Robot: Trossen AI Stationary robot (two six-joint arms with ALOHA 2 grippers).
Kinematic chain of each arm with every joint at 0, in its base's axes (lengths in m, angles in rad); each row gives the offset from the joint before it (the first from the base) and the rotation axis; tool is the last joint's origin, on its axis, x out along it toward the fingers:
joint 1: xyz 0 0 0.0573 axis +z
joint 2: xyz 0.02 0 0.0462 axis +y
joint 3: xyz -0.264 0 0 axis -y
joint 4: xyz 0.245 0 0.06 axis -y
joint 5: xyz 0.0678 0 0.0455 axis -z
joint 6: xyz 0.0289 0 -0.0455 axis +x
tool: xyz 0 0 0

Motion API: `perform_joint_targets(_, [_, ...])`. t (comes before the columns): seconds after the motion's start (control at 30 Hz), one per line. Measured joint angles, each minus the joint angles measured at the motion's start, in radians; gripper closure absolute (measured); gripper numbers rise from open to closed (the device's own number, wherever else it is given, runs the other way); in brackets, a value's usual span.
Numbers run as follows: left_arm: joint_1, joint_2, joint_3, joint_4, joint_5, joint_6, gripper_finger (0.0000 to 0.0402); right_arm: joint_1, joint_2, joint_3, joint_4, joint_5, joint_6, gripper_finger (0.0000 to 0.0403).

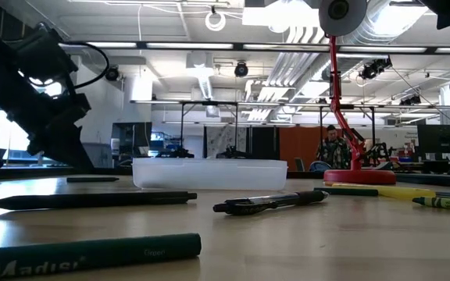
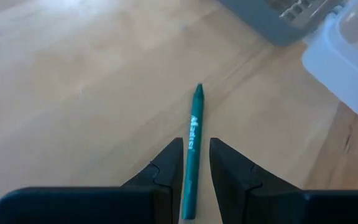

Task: Pick & place school supplies into a supply box
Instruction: Put the dark green crayon into the supply box

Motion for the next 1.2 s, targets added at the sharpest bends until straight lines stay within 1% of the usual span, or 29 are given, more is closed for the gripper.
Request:
perform_joint_targets(0.1, [0.000,0.001,-0.024,0.050,0.000,-0.012,0.0293,0.000,0.000,0.000,0.000,0.000,0.000,0.0402])
perform_joint_targets(0.27, [0.000,0.006,-0.028,0.083,0.000,-0.007,0.0293,0.000,0.000,0.000,0.000,0.000,0.000,0.0402])
perform_joint_targets(0.57, [0.000,0.007,-0.028,0.070,-0.005,-0.030,0.0293,0.000,0.000,0.000,0.000,0.000,0.000,0.0402])
perform_joint_targets(0.73, [0.000,0.039,-0.028,0.070,-0.004,-0.065,0.0293,0.000,0.000,0.000,0.000,0.000,0.000,0.0402])
perform_joint_targets(0.97, [0.000,0.162,-0.027,0.127,-0.020,-0.086,0.0293,0.000,0.000,0.000,0.001,0.000,0.000,0.0402])
perform_joint_targets(1.2, [-0.001,0.305,-0.025,0.266,-0.041,-0.066,0.0298,0.000,0.000,0.000,0.001,0.000,0.000,0.0402])
